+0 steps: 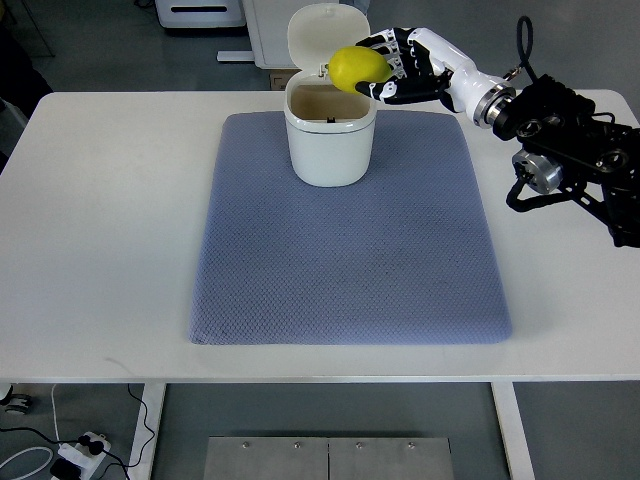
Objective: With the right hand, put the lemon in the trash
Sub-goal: 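Open the right hand to drop the lemon into the white bin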
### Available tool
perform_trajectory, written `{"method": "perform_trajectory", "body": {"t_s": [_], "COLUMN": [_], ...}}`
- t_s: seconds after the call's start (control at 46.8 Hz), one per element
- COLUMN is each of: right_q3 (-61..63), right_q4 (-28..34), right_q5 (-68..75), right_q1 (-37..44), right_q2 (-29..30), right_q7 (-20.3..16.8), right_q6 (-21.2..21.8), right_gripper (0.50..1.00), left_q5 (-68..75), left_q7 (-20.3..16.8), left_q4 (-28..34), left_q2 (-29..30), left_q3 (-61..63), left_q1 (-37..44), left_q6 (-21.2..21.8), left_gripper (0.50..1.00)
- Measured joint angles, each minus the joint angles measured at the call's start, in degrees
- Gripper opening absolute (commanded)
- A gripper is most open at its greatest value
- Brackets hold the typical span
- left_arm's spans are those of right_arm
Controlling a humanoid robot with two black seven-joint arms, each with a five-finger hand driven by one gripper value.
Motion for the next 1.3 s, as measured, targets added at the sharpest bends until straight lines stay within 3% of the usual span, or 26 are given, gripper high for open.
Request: {"method": "perform_trajectory", "body": {"t_s": [0.321, 0.513, 0.684, 0.898, 1.005, 1.304], "right_q3": [-0.2, -1.1, -1.2, -1.2, -1.2, -1.2], "right_q4": [-8.5, -10.9, -11.0, -11.0, -11.0, -10.2], "right_q5": [-0.1, -0.1, -0.1, -0.1, -0.1, -0.2], "right_q1": [0.7, 1.1, 1.5, 1.5, 1.5, 2.1], "right_q2": [7.3, 9.1, 9.3, 9.2, 9.2, 8.6], "right_q7": [-2.5, -4.2, -4.4, -5.0, -5.0, -4.8], "right_q6": [0.7, 0.7, 0.7, 0.3, 0.2, 0.6], "right_gripper": [0.5, 0.539, 0.637, 0.974, 0.998, 1.0], "left_q5": [0.0, 0.0, 0.0, 0.0, 0.0, 0.0], "left_q7": [0.0, 0.0, 0.0, 0.0, 0.0, 0.0], "left_q4": [0.0, 0.0, 0.0, 0.0, 0.0, 0.0], "left_q2": [0.0, 0.0, 0.0, 0.0, 0.0, 0.0], "left_q3": [0.0, 0.0, 0.0, 0.0, 0.0, 0.0], "left_q1": [0.0, 0.0, 0.0, 0.0, 0.0, 0.0], "left_q6": [0.0, 0.0, 0.0, 0.0, 0.0, 0.0], "left_gripper": [1.0, 1.0, 1.0, 1.0, 1.0, 1.0]}}
